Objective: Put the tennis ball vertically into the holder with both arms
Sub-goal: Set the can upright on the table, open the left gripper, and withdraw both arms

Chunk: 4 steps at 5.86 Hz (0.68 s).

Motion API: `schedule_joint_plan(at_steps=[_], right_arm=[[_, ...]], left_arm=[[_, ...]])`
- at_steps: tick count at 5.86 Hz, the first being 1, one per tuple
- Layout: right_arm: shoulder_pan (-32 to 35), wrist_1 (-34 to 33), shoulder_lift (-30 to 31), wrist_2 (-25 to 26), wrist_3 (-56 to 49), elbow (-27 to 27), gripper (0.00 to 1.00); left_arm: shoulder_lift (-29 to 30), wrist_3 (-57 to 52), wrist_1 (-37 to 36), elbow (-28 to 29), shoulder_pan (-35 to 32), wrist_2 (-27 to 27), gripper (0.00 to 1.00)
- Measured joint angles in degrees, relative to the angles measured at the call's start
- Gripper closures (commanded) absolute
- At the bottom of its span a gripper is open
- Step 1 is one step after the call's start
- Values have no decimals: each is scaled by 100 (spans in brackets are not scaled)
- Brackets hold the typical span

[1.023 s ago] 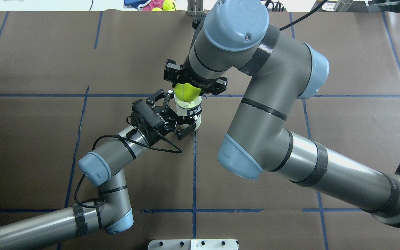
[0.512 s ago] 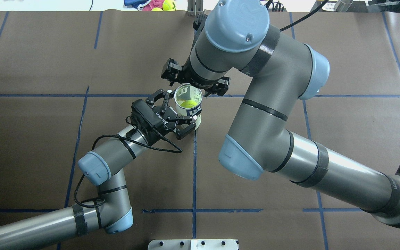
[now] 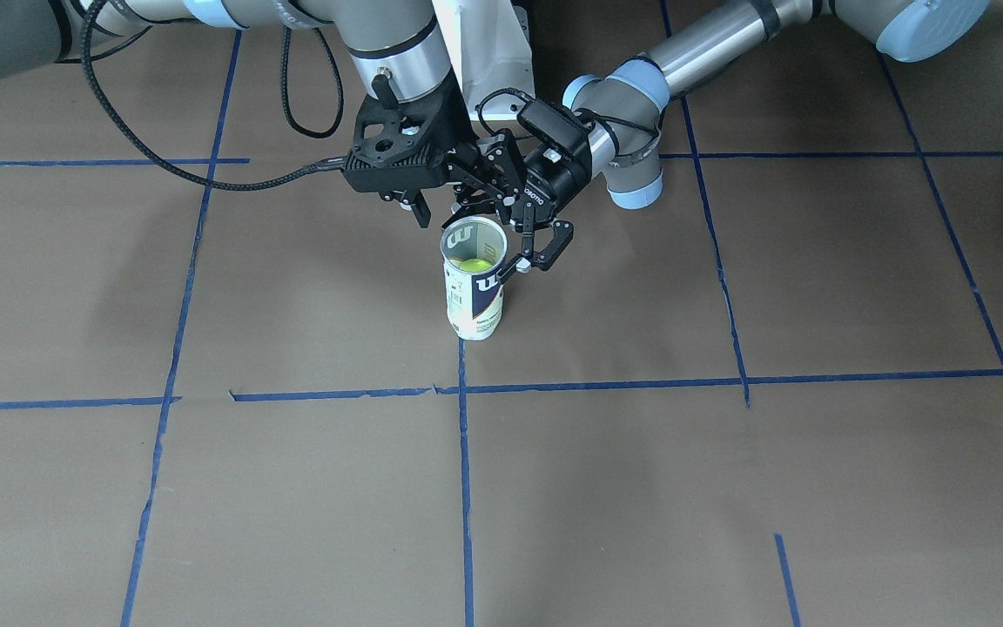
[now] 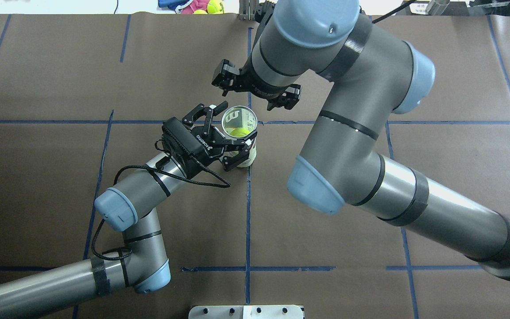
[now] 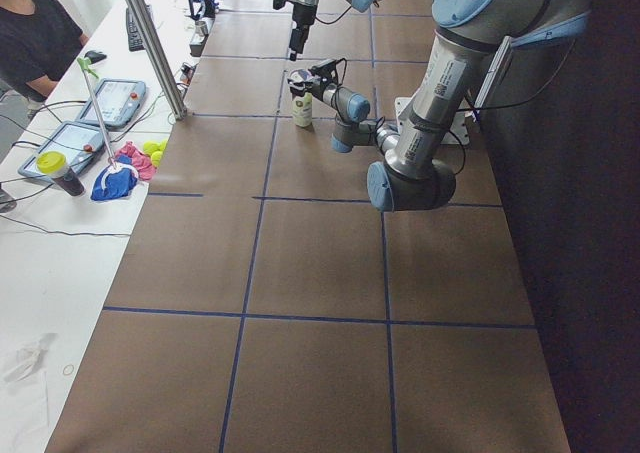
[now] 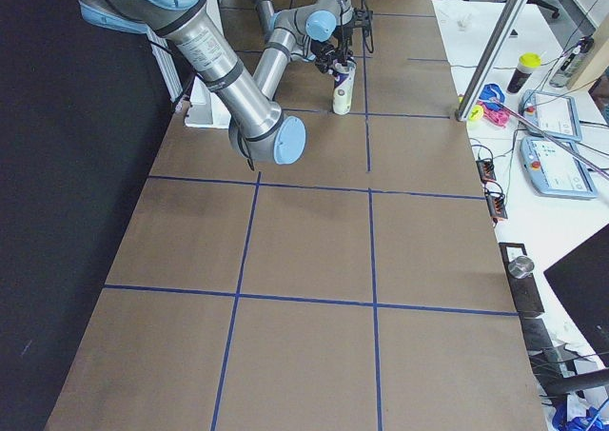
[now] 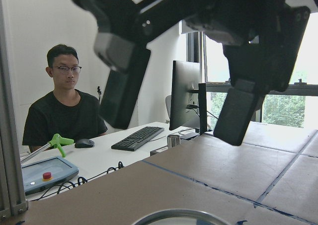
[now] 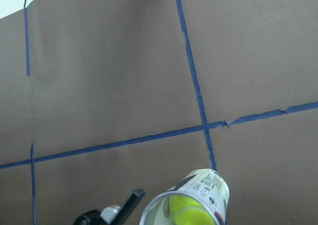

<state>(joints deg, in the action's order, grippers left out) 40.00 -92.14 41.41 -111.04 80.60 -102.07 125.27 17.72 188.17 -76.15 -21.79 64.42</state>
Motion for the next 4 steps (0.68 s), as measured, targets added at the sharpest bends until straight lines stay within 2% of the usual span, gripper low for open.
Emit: schedule_joint_plan(at_steps=[3, 4], right_arm=[[1306, -12, 1049, -1480, -773, -716, 0], [1560, -7, 1343, -1721, -1019, -810, 0]], left_arm=[[-103, 280, -26, -349, -185, -81, 0], [-205, 694, -38, -449, -356, -86, 0]])
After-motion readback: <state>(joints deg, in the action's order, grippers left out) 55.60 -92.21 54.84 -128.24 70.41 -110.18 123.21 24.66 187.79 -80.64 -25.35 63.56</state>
